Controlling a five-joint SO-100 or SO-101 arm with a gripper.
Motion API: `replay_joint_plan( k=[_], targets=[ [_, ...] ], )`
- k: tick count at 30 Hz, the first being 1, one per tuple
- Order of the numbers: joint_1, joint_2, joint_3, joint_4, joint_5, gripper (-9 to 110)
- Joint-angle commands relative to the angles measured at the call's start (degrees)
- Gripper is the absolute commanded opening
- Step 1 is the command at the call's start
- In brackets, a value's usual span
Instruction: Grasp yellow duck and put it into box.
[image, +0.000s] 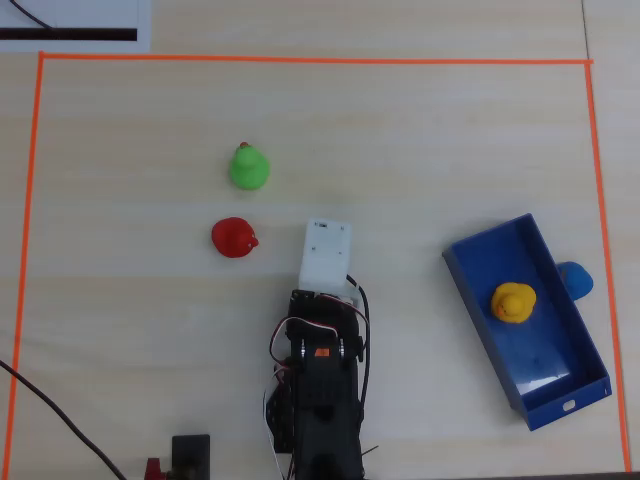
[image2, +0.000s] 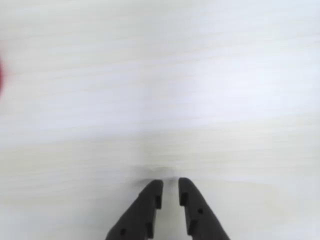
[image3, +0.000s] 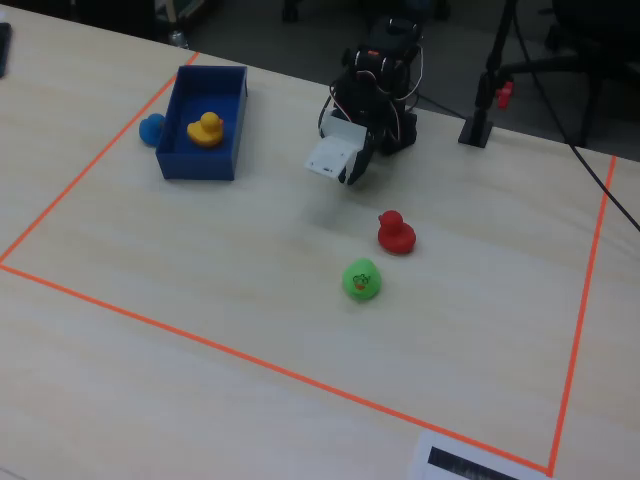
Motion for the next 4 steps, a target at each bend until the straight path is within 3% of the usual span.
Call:
replay_joint_plan(
  k=[1, 4],
  targets=[
    [-0.35, -0.18, 0.26, 0.26, 0.26, 0],
    [-0.35, -0.18, 0.26, 0.26, 0.26, 0]
  ],
)
